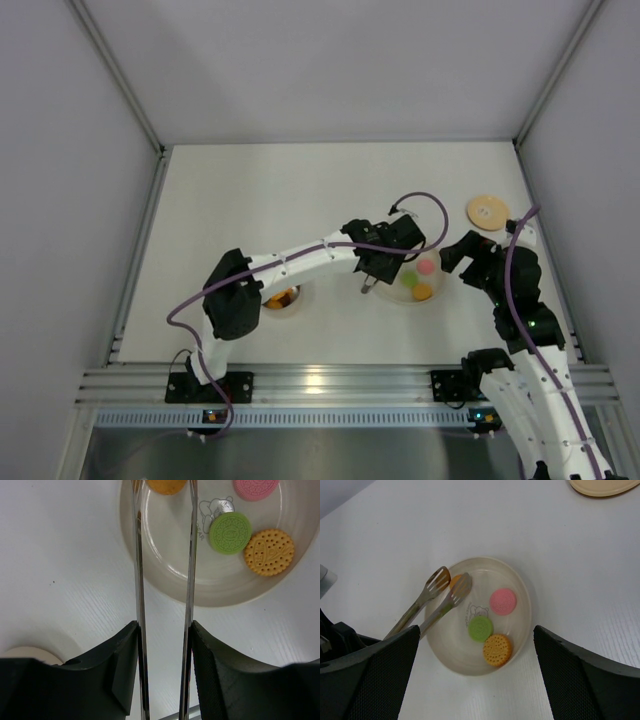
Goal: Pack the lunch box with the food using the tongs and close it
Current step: Pick up the fake food from the plate.
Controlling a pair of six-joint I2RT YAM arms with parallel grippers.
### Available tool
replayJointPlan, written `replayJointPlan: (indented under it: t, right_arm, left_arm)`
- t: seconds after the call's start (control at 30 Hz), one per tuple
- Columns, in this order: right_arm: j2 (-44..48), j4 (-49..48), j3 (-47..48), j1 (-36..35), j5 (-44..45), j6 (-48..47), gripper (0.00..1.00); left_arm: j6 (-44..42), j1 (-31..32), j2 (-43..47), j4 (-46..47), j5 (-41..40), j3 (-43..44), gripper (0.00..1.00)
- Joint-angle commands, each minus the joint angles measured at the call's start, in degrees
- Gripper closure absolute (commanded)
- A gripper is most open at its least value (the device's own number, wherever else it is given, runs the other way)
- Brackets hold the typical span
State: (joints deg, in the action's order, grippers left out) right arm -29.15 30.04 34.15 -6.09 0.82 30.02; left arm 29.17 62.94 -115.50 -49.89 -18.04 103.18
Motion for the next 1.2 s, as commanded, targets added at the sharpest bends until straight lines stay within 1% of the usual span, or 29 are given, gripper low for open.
replayJointPlan:
  t: [0.0,0.27,0.4,0.63,1.17]
  right_arm:
    - [0.1,0.4,2.4,0.7,0.5,-0.8,0.05]
    - [0.1,0.5,2.7,0.7,0.3,-0.8,0.05]
    - [0.1,0.6,2.9,0.7,0.4,-0.8,0.05]
    - [0.3,0.5,2.7,0.7,0.3,-0.6,0.05]
    - [0.1,0.5,3.0,0.7,0.2,-0.1,0.06]
  left_arm:
    - [-1.0,-0.2,-0.6,-0.9,1.2,1.8,0.50]
    - [-1.3,-0.1,-0.2,-1.4,2.3,1.5,0.51]
    - [-1.3,0.0,0.3,-1.3,2.2,1.4,0.53]
    - [-1.6,0.1,1.6,-0.9,2.1,1.3,0.61]
    - [-1.0,0.6,9.9,-2.7,1.3,1.0,0.61]
